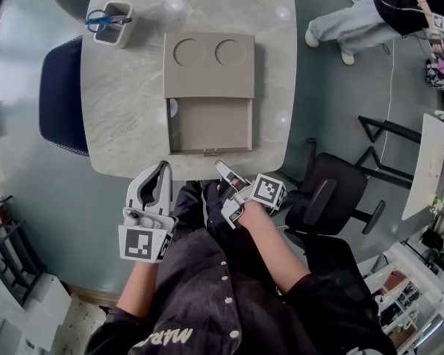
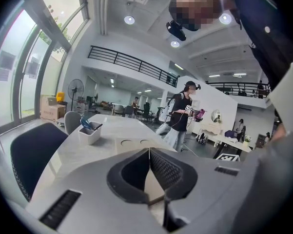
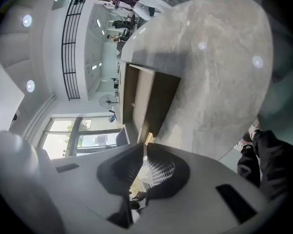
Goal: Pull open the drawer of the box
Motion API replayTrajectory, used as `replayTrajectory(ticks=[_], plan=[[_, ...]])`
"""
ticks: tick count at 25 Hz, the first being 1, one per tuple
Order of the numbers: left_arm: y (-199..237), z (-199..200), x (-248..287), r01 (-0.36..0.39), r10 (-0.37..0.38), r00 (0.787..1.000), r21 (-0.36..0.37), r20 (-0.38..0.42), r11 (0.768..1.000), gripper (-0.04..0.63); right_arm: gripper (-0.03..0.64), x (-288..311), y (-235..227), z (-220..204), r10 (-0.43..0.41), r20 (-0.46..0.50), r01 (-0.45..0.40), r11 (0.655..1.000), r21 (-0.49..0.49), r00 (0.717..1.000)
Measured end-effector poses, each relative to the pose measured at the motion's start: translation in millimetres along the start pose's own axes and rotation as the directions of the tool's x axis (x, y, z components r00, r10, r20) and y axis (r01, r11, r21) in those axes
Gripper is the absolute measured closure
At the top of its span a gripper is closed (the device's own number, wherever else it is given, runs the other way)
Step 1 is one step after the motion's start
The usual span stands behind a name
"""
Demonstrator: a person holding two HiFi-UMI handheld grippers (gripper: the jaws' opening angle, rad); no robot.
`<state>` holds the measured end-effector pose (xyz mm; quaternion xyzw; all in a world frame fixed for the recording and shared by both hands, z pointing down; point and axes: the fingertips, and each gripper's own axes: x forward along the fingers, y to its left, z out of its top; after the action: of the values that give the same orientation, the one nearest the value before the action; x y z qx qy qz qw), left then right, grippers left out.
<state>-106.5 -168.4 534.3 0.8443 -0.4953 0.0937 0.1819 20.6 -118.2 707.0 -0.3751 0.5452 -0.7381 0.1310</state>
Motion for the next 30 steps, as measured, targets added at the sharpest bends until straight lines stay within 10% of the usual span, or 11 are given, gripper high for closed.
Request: replayTrajectory(ticks=[10, 30], plan=[[-14.8, 53.3, -5.3, 0.02, -0.024, 0.996, 0.056, 0.086, 0.998, 0.578, 0.618, -16.1, 90.7, 36.8, 0.089, 0.021, -0.081, 0.965, -0.249, 0.996], [-34.8, 147.0, -26.4, 0.029, -0.056, 0.958, 0.099, 0.281, 0.995, 0.578, 0.62, -91.8, 291.5, 80.0, 0.434, 0.134, -0.247, 0.711, -0.658, 0.891]])
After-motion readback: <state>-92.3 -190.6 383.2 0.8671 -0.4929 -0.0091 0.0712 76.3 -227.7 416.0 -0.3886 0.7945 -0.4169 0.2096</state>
